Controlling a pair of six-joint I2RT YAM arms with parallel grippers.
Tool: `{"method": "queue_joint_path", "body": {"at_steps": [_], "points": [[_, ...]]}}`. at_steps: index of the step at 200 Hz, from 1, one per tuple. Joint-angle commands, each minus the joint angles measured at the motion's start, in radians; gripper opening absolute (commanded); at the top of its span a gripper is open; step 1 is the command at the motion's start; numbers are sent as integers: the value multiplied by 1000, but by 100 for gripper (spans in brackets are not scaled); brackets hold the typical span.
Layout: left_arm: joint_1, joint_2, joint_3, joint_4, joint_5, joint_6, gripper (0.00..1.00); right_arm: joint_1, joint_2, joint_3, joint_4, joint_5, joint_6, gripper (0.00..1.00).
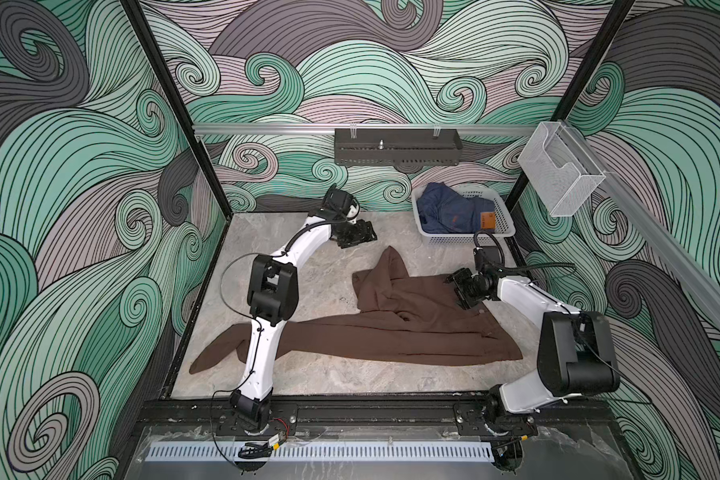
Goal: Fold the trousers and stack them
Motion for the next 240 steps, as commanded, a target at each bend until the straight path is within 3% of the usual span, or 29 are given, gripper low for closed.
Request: {"method": "queue_joint_path", "body": {"at_steps": [1, 51, 101, 120, 146, 168, 191, 219, 240], "points": [[-35, 88, 155, -119, 64, 79, 79, -1, 43, 37, 21, 29, -25, 68], [-55, 240, 314, -170, 32, 104, 72, -27, 145, 89, 22, 45, -54, 62], [-95, 306, 325, -148, 48, 87, 70, -64, 165, 69, 17, 54, -82, 61], [-102, 326, 345, -156, 31, 75, 57, -84, 169, 64, 13, 50, -96, 60], [-101, 305, 337, -169, -57, 83, 19, -106, 175, 53, 4, 53, -108, 59], [-88, 205, 307, -186, -160, 89, 0, -122, 176, 38, -5, 75, -110, 59], [-58, 4, 170, -143, -306, 69, 0, -124, 181, 36, -29, 122, -108, 57], [-20, -327, -180, 75, -543, 84, 0, -124, 189, 35, -54, 174, -103, 54], [30, -507, -351, 167, -620, 103, 0, -125, 183, 26, -67, 214, -95, 52]]}}
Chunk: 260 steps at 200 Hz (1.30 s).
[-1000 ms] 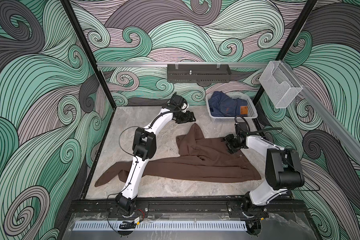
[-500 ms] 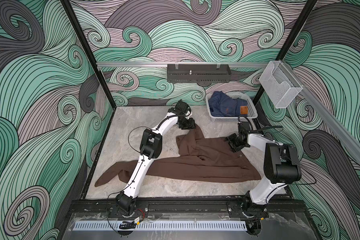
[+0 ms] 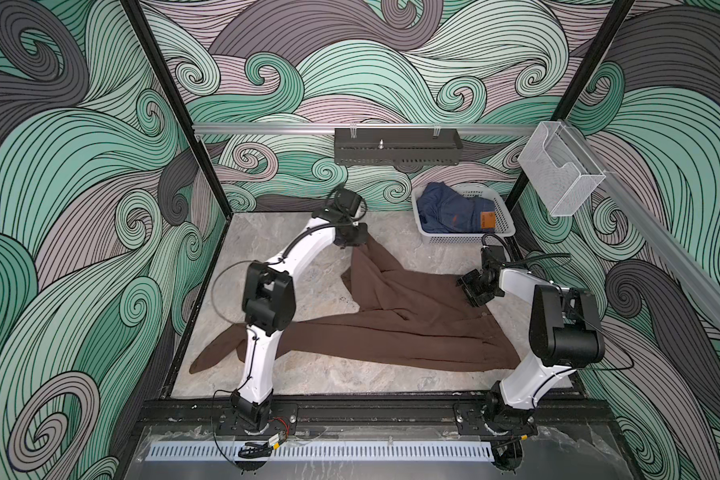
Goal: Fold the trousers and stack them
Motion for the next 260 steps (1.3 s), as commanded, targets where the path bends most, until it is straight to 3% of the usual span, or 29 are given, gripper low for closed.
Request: {"method": "queue_joint_path", "body": {"at_steps": [1, 24, 48, 106, 137, 160, 202, 235, 260], "points": [[59, -207, -113, 160, -204, 20, 0, -6, 19, -31, -83, 116, 3, 52], [137, -270, -195, 145, -218, 15, 0, -7, 21, -36, -89, 135, 14, 51], [207, -262, -251, 145, -152, -10, 0, -6, 32, -35, -89, 130, 20, 51], [222, -191, -257, 130, -144, -24, 12, -6, 33, -32, -102, 179, 9, 51], [228, -172, -250, 135, -140, -32, 32, -7, 38, -30, -110, 219, 12, 49], [237, -175, -240, 134, -138, -40, 57, -17, 29, -33, -124, 254, 27, 47], [292, -266, -348, 108, -147, -108, 72, -25, -60, -34, -155, 287, 28, 49], [397, -337, -588, 263, -15, -191, 72, 43, -146, -4, -197, 266, -17, 63], [450, -273, -627, 305, 144, -252, 71, 103, -178, 5, -219, 257, -13, 68]]}}
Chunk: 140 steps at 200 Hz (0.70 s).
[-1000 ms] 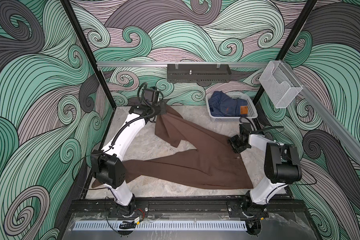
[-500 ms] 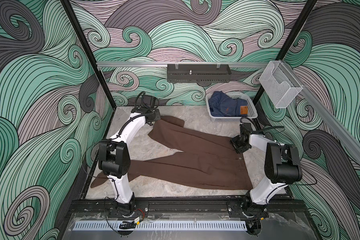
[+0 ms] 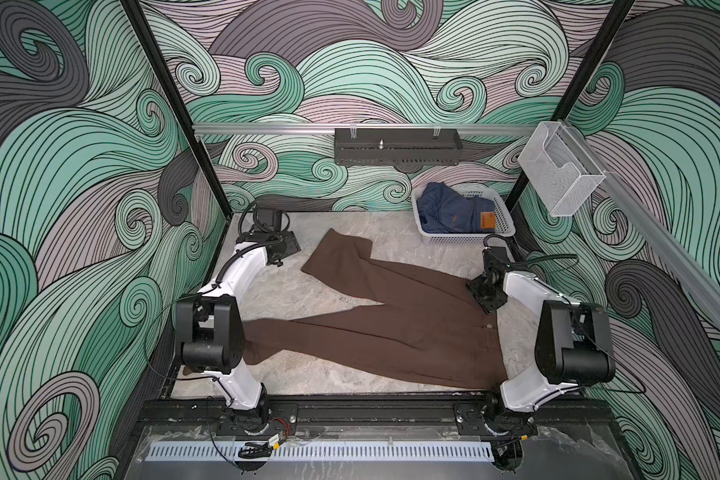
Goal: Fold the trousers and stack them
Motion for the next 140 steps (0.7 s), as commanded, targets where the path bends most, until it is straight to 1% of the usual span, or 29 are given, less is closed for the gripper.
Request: {"method": "queue_joint_path", "body": {"at_steps": [1, 11, 31, 62, 83, 111, 140], "points": [[44, 53, -18, 76, 180, -89, 71, 50, -35, 20, -59, 13, -14, 68], [56, 103, -3, 82, 251, -111, 71, 61, -41, 16, -56, 0, -7, 68], [58, 184, -19, 174, 336, -162, 71, 75, -34, 7, -46, -8, 0, 68], [56, 282, -37, 266, 409, -211, 70, 78, -1, -8, -27, -13, -3, 67], [55, 320, -52, 300, 434, -225, 67, 76, 21, -12, -17, -5, -7, 67], [53, 337, -71, 337, 451, -231, 59, 74, 48, -13, -5, -1, -8, 65], [41, 349, -73, 368, 480, -238, 46, 74, 69, -20, 5, -1, -3, 64]]}}
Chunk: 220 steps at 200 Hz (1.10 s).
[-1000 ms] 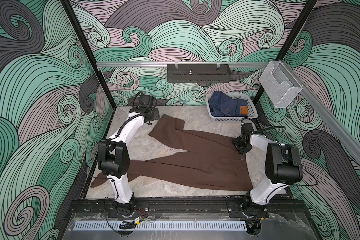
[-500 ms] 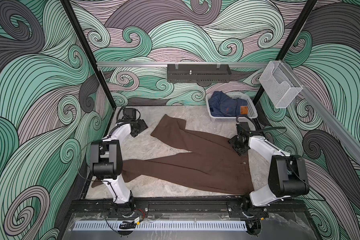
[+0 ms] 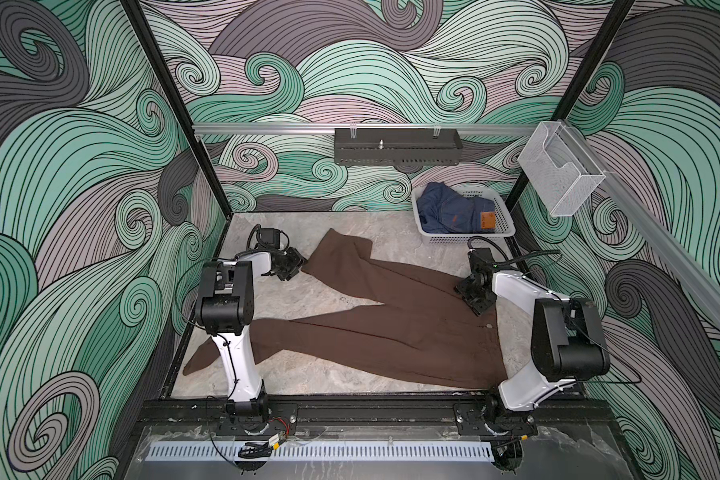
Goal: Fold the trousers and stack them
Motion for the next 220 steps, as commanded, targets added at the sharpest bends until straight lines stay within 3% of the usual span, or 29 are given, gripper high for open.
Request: {"method": "queue_joint_path", "body": {"at_steps": [1, 35, 75, 142, 220], "points": [[-15, 23, -5, 44, 49, -20, 46, 3, 18, -13, 7, 11, -1, 64], [-38, 13, -5, 32, 63, -7, 43, 1, 15, -23, 11, 11, 3, 64], [-39, -69, 3, -25, 19, 24, 0, -3, 9, -33, 12, 22, -1, 63], [-63, -336, 293, -385, -166, 223, 0, -22, 82, -2, 14, 45, 2, 62], [-136, -232, 355, -501, -287, 304, 0, -21, 136, 14, 24, 34, -14, 60]]}}
